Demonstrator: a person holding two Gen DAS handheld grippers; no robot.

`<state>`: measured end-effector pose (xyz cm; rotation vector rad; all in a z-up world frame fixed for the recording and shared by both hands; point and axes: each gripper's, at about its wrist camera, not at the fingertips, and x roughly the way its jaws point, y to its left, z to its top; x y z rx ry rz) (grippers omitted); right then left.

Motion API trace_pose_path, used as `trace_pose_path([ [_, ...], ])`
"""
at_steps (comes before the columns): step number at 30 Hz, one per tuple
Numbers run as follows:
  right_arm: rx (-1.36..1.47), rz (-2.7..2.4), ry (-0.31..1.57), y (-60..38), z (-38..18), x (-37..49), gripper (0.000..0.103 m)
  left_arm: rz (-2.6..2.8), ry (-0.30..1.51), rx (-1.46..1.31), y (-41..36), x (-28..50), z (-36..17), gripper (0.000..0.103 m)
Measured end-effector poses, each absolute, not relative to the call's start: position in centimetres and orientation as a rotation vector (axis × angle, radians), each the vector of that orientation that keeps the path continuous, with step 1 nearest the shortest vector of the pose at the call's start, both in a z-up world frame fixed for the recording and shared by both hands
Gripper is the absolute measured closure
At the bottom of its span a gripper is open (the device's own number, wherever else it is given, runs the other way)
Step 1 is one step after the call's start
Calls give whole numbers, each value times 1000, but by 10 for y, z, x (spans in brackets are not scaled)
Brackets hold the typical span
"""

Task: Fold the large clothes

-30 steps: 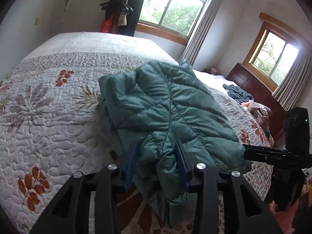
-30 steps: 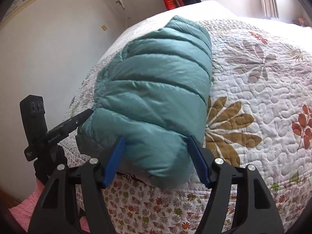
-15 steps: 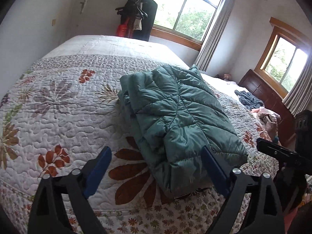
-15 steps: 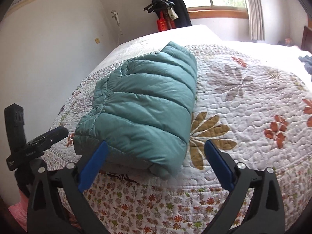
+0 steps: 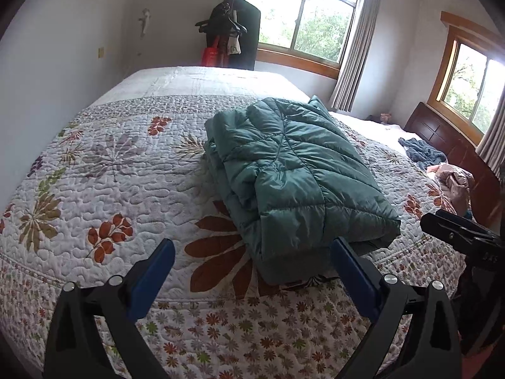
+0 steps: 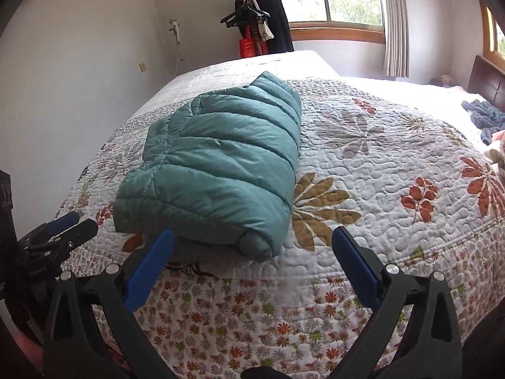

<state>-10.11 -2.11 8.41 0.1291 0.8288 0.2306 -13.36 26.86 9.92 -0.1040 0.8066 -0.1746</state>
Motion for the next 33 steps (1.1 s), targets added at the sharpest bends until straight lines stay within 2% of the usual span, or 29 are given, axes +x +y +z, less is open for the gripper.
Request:
trace_pose_path([
  [10, 82, 167, 823, -26, 80, -121, 3, -71, 783, -54, 270, -148, 101, 4],
  [26, 22, 114, 897, -19, 61, -135, 3, -5, 900, -32, 269, -159, 68, 4],
  [33, 20, 138, 912, -7, 61, -137, 3, -17, 880, -20, 266, -166, 75, 4],
])
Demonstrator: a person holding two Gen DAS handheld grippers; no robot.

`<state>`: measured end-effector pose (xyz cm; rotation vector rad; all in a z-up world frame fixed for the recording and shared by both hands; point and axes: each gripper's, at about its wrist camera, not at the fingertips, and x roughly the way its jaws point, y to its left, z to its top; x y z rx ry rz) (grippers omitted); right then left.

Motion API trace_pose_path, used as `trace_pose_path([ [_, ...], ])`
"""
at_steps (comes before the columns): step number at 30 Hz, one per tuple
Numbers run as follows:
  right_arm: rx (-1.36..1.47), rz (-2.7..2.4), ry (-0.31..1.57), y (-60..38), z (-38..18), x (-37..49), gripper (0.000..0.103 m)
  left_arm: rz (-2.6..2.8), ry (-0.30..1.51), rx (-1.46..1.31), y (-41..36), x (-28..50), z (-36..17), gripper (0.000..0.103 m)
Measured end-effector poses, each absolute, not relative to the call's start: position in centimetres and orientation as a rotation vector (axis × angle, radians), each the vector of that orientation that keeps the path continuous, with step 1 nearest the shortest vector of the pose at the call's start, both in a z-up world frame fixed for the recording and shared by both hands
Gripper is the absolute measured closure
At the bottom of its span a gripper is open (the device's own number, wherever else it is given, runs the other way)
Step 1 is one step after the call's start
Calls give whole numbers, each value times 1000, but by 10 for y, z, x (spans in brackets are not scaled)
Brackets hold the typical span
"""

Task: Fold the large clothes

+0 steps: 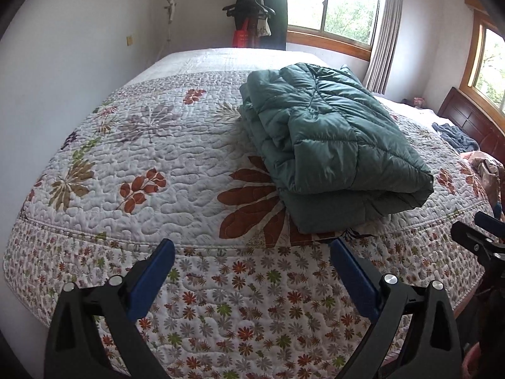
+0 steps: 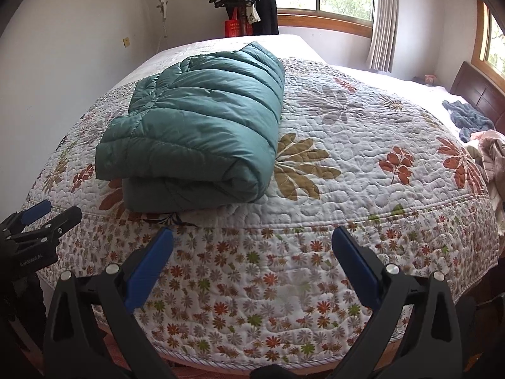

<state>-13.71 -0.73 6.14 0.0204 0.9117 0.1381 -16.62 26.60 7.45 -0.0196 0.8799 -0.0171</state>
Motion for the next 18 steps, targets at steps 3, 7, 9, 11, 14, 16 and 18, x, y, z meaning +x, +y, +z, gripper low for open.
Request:
trace_pose_path([
  [3, 9, 126, 905, -4, 64, -136, 3, -20, 861, -1, 263, -168, 79, 4],
  [7, 1, 92, 899, -4, 65, -134, 3, -13, 849, 14, 262, -167, 80, 4],
  [9, -7, 73, 899, -5, 64, -132, 3, -9, 853, 13, 263, -166, 79, 4],
  [11, -9, 70, 904, -5, 63, -131, 3, -4, 858, 9, 265, -164, 78, 4],
  [14, -7, 69, 913, -5, 61, -128, 3, 2, 863, 7, 265, -161, 75, 4],
  [16, -7, 67, 916, -6, 60, -127, 3, 3, 865, 10, 264, -159, 74, 4],
  [18, -5, 65, 919, -6, 59, -125, 3, 1, 866, 11, 263, -158, 73, 4],
])
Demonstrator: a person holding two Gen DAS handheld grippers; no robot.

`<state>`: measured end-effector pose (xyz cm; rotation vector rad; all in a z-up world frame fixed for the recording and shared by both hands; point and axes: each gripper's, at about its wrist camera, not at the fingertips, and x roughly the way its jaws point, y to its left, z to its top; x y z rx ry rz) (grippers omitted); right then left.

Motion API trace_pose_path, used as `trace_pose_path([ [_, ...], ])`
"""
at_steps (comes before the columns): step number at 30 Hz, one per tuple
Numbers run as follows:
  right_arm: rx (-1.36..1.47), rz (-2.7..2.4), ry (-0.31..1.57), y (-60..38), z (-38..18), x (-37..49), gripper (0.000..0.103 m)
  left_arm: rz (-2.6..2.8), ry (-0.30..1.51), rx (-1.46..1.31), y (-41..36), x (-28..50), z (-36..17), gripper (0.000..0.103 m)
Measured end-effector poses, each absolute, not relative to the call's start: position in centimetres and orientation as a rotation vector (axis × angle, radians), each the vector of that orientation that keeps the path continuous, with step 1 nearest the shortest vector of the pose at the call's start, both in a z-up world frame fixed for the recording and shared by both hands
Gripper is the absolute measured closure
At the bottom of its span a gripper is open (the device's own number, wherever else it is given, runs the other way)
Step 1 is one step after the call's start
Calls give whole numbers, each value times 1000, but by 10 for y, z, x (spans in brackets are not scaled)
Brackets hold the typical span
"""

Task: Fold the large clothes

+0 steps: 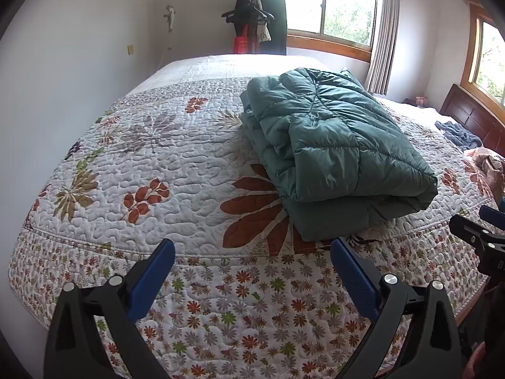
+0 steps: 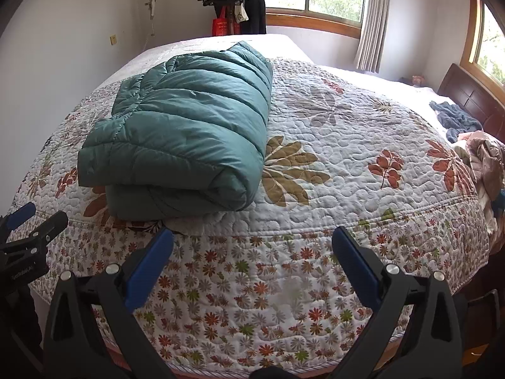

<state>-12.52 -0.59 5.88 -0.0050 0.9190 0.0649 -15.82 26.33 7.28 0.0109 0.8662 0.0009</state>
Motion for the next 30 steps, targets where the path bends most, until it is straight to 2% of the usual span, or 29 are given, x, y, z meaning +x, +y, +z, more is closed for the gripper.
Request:
trace_pose_path([
  [30, 0, 68, 941, -7, 50, -118, 3, -13, 871, 19, 259, -153, 69, 4],
])
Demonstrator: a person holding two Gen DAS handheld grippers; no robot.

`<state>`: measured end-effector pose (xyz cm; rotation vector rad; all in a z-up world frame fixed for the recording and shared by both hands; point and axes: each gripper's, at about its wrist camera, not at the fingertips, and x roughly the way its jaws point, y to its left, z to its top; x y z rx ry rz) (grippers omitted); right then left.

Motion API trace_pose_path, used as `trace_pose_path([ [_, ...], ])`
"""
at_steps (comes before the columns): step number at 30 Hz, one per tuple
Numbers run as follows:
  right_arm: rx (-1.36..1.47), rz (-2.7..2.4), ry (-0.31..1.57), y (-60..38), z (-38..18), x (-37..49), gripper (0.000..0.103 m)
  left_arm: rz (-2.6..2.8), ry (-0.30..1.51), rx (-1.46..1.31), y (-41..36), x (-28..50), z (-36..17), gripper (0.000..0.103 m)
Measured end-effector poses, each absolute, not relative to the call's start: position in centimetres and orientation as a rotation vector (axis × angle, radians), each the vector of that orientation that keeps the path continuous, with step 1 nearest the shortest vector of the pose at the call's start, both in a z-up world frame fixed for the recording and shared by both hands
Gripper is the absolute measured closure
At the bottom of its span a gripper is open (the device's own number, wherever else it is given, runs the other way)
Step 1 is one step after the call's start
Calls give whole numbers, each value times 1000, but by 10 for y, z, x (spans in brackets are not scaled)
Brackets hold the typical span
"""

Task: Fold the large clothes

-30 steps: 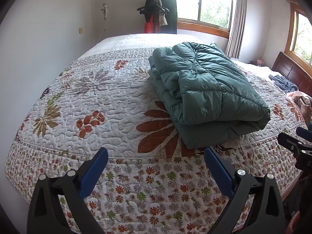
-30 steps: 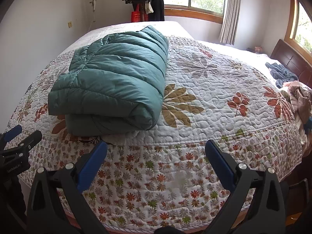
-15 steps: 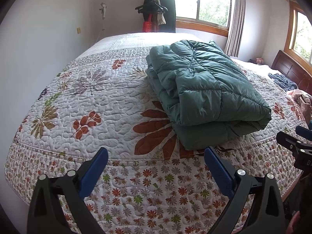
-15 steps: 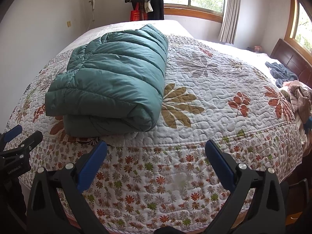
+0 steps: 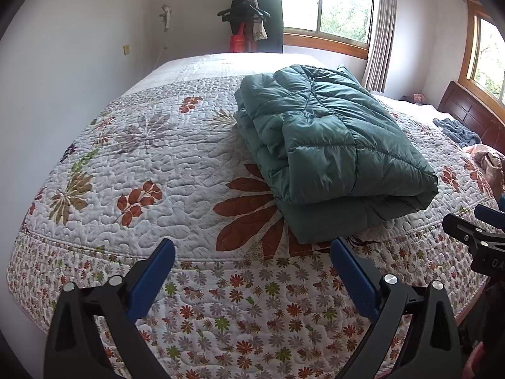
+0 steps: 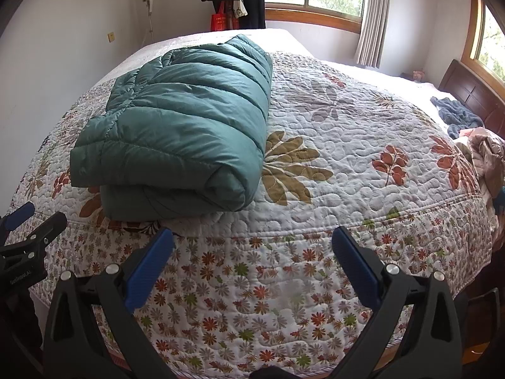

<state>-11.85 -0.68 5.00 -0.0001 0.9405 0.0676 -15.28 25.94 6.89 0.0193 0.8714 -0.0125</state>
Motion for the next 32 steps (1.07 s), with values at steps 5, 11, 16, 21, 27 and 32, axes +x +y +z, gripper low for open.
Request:
trace_pose_path([
  [5, 1, 67, 941, -6, 50, -118, 3, -14, 872, 19, 259, -153, 69, 4],
  [11, 2, 70, 941, -6, 49, -118, 3, -11, 868, 14, 260, -153, 69, 4],
  [16, 1, 77, 923, -5, 51, -119, 3, -12, 866, 16, 260, -153, 69, 4],
  [21, 16, 91, 922, -6, 51, -118, 3, -11, 866, 17, 259, -153, 69, 4],
  [27, 19, 74, 947, -8, 47, -116, 3, -12, 868, 14, 259, -153, 69, 4],
  [32, 22, 72, 950, -10, 46, -114, 3, -15, 869, 12, 260, -152, 69, 4],
])
